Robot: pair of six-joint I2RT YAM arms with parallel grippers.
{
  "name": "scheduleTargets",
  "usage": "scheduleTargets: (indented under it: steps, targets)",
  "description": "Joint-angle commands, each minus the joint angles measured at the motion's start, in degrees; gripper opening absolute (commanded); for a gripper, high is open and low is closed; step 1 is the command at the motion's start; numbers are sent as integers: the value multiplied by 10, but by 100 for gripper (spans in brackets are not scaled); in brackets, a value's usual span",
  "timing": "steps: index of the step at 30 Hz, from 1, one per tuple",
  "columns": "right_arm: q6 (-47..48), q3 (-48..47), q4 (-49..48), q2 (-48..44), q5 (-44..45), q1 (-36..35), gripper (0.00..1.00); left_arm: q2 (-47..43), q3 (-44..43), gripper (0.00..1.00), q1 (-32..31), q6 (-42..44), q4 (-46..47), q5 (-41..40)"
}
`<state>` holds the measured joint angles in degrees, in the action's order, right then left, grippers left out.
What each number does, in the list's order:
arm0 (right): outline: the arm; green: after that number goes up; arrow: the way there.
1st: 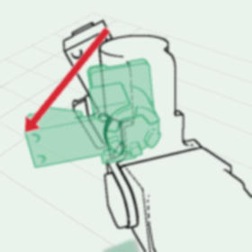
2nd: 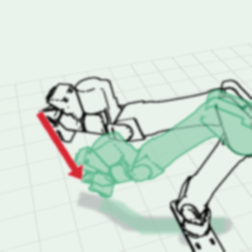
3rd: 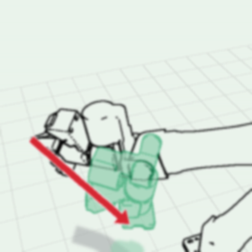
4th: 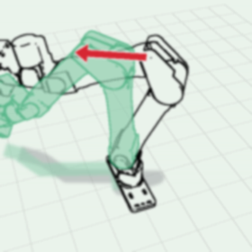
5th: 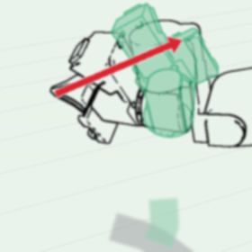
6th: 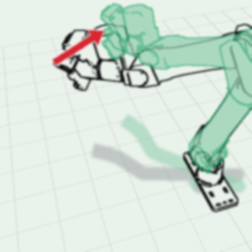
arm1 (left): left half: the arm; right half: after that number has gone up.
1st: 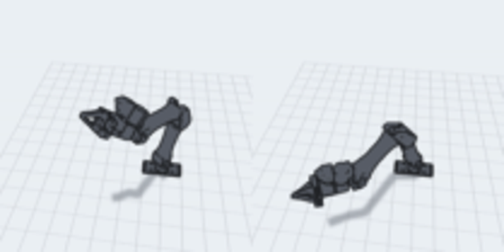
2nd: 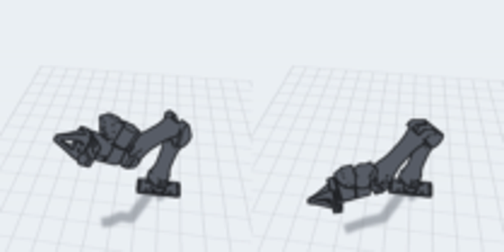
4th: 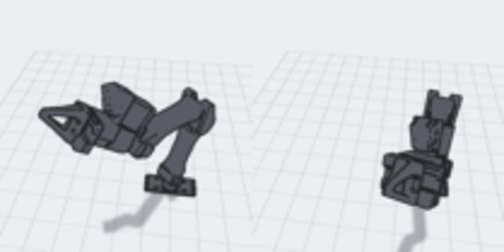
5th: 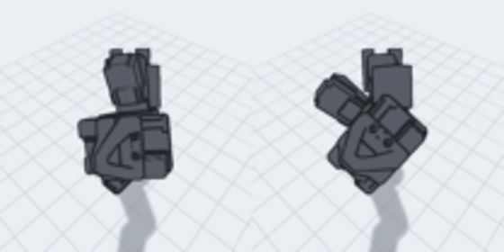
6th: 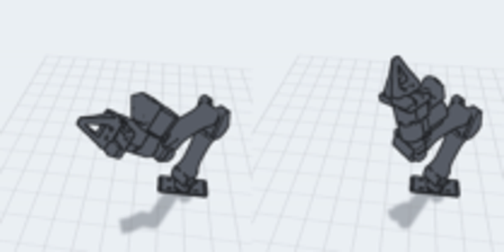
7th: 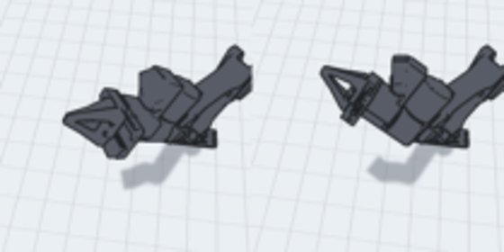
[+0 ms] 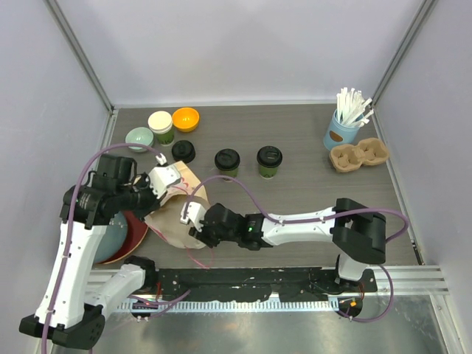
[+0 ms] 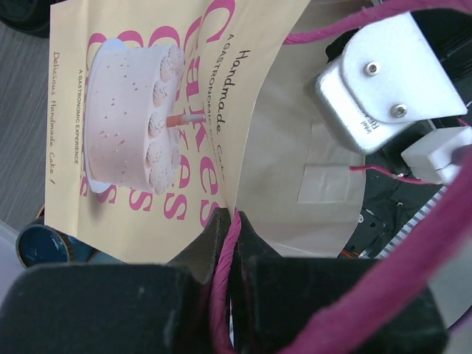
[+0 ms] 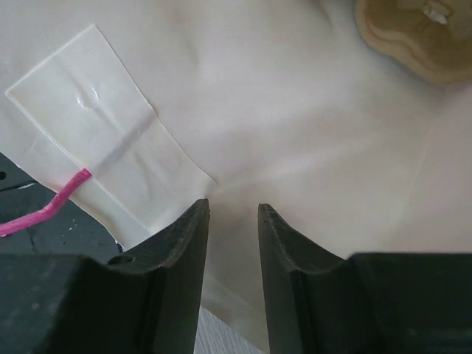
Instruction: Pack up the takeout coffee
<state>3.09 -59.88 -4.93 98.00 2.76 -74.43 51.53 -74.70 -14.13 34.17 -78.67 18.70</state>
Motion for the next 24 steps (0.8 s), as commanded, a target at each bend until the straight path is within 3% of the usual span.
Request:
scheduleTargets:
  steps: [1,8,14,17,24]
  targets:
    - [9,55,-114,-56,78,-26,41,-1,-3,0,0,11,-165,48]
    - [34,153,-340,-76,99,-47,53,-43,41,0,1,64,-165,62]
    - [71,157,-446,-77,95,-47,59,-35,82,0,0,69,-165,87]
    - [75,158,-497,-66,66,-47,60,-47,82,0,0,62,-163,95]
    - [50,128,-517,-47,44,-46,56,-88,49,0,0,-9,-103,75]
